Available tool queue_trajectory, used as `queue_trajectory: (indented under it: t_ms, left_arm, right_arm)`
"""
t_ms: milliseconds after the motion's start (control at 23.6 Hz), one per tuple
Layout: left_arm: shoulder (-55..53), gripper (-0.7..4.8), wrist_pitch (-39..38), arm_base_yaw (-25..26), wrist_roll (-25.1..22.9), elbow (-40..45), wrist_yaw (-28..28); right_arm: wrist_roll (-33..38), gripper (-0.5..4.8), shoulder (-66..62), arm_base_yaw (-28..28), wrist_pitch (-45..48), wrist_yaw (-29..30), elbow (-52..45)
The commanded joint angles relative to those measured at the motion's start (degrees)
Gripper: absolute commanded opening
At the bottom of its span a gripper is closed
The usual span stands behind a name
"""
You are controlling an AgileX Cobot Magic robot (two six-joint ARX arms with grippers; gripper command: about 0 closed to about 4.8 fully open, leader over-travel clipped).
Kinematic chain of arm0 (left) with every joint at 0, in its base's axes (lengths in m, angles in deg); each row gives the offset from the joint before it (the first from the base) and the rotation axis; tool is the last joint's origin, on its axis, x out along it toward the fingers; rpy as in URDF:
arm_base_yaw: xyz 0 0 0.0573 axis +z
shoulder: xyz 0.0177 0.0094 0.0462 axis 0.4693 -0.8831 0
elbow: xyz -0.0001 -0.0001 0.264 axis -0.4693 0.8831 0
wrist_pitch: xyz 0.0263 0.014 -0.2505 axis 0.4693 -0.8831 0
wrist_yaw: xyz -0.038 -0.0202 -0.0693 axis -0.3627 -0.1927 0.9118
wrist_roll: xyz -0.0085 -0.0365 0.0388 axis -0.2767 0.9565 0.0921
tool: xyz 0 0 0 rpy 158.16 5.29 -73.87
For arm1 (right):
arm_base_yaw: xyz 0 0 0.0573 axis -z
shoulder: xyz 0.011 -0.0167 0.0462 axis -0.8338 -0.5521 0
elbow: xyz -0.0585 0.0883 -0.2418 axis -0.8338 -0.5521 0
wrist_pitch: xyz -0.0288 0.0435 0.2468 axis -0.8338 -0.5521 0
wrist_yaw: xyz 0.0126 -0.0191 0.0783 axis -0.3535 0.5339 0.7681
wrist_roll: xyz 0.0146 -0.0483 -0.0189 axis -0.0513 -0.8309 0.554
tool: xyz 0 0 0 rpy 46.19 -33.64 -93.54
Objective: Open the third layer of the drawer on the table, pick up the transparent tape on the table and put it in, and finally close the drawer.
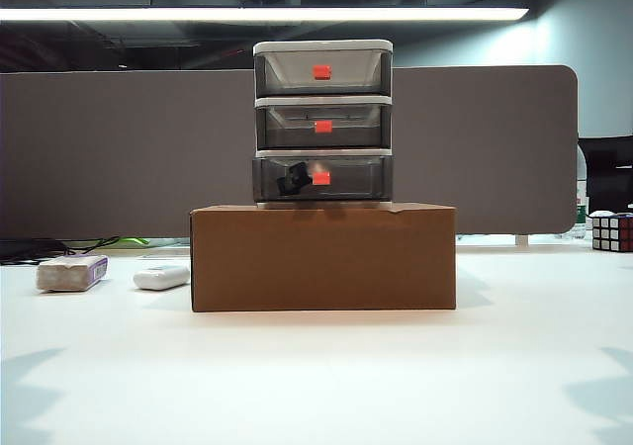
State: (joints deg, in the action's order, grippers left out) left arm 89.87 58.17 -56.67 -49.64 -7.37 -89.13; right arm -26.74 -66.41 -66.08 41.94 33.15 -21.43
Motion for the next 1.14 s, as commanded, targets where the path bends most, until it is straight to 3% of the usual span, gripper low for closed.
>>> queue_trajectory:
  t_ms: [42,254,423,1142]
  left_arm:
    - [0.0,-0.06,4.6,7.0,-0.2,0.0,7.8]
    - [0.0,-0.06,6.6,18.6,3.3,0.0,18.6]
    - [0.0,-0.05,6.5,24.3,4.9,0.0,16.1]
    - [0.0,-0.05,5.4,24.9,5.2,-0.1,16.0]
  right_arm:
    - [0.2,-0.05,0.1,3.9,2.5,2.8,-0.3]
    - [0.2,-0.05,0.1,5.8,4.2,6.0,-0.3]
    - [0.2,-0.05,0.1,5.8,4.2,5.9,-0.3]
    - [0.2,-0.05,0.1,5.8,3.0,5.9,-0.3]
